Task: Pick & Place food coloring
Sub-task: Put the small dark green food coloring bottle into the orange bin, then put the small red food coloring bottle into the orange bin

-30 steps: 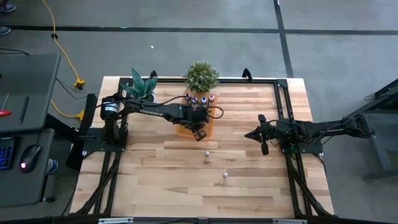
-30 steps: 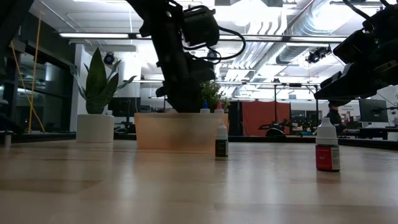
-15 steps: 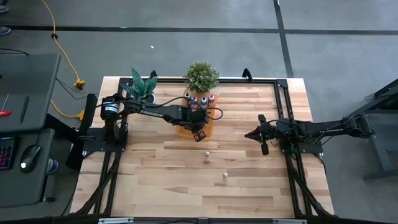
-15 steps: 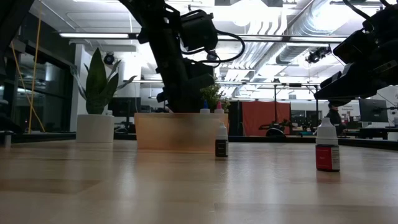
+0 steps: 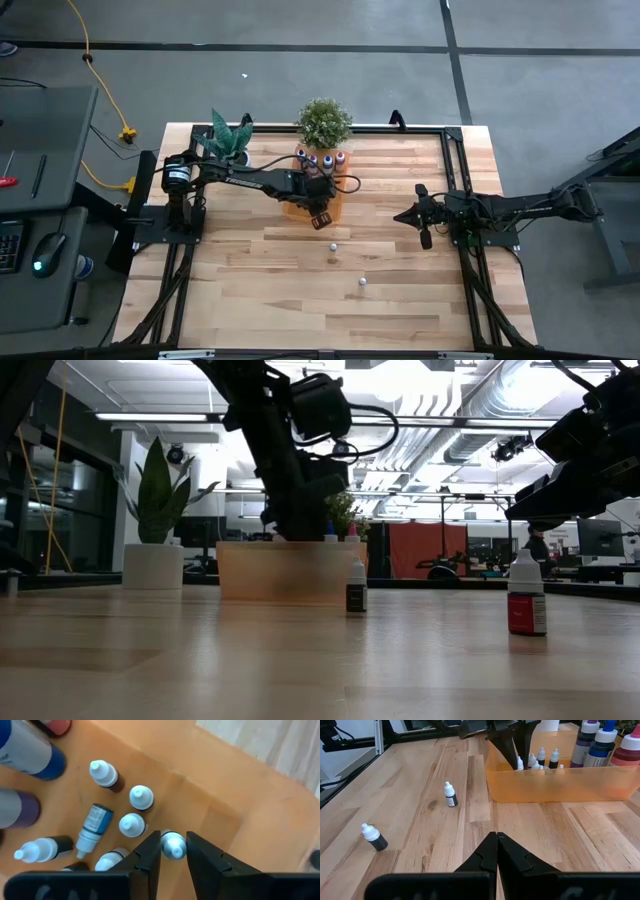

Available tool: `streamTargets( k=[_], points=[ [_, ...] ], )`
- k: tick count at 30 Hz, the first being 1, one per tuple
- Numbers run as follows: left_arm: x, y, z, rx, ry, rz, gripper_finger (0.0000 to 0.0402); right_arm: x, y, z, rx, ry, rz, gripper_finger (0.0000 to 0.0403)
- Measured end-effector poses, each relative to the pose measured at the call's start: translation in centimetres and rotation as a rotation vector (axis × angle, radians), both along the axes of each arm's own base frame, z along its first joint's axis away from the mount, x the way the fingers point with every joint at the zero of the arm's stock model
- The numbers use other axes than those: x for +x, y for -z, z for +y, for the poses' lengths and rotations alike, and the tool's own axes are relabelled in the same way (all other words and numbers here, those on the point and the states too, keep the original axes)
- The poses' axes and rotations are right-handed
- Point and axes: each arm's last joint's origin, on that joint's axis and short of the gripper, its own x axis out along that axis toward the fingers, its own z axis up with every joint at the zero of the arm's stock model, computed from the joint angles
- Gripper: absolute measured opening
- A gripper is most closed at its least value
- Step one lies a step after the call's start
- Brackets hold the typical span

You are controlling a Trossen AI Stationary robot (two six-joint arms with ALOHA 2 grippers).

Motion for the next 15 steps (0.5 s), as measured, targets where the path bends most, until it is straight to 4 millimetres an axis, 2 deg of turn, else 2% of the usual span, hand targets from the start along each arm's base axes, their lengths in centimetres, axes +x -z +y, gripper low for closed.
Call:
streamTargets(
  k=[9, 15],
  points=[
    [0.04, -0.03, 0.01, 0.012, 0.005, -0.003, 0.0152, 0.0, 0.0, 0.0, 0.0, 0.0, 0.0, 0.0],
    [0.06, -0.18, -0.22, 0.028, 0.012, -0.007, 0.018, 0.0, 0.0, -0.01, 0.0, 0.001, 0.0, 0.0]
  ],
)
